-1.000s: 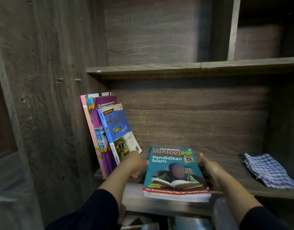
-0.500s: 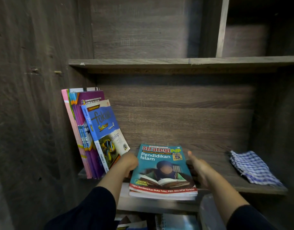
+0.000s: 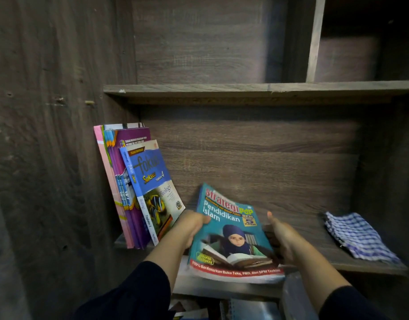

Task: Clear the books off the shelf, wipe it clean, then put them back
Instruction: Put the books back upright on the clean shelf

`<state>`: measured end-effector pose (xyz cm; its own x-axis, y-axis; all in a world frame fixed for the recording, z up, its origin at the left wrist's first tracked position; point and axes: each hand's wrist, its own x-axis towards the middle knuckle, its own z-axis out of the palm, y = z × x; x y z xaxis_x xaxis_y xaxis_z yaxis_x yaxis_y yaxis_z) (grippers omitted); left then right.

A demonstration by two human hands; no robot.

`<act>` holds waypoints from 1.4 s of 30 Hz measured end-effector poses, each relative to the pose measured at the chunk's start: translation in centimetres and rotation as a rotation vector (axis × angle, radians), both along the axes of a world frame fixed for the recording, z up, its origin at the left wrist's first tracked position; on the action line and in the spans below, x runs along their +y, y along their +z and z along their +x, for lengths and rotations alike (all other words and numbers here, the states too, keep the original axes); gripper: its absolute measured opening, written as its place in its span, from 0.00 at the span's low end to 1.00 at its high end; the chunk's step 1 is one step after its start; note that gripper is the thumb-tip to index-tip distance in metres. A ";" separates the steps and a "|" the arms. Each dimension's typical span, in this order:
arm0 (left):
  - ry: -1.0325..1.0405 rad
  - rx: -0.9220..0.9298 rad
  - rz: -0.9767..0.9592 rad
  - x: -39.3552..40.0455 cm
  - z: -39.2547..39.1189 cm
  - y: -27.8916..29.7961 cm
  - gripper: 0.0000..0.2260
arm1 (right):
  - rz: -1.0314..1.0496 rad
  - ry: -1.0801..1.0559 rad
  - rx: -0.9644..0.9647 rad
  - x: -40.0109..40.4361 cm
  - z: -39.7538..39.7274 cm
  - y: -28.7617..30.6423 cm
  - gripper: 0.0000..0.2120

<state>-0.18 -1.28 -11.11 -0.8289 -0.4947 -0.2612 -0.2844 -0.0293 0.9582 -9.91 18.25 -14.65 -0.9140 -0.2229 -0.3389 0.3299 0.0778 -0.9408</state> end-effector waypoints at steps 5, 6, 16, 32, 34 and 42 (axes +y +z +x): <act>0.247 0.274 -0.132 -1.8 0.7 2.6 0.04 | 0.074 -0.034 0.034 -0.7 -0.7 -0.2 0.28; 0.303 0.312 -0.210 -2.6 0.9 3.0 0.04 | 0.077 -0.034 0.033 -0.7 -0.8 -0.3 0.28; 0.754 0.546 -0.522 -4.2 2.2 0.7 0.15 | 0.031 -0.036 0.069 -0.7 -0.2 -0.5 0.24; 0.450 -0.086 -0.848 -4.4 4.4 -0.6 0.20 | 0.029 0.007 0.093 -0.7 -0.2 -0.6 0.29; 0.414 -0.032 -0.703 -4.6 4.1 -0.4 0.16 | 0.029 0.010 0.089 -0.7 -0.1 -0.5 0.28; 0.566 0.133 -0.711 -3.9 4.6 -1.0 0.14 | 0.066 0.009 0.081 -0.8 -0.5 -0.6 0.28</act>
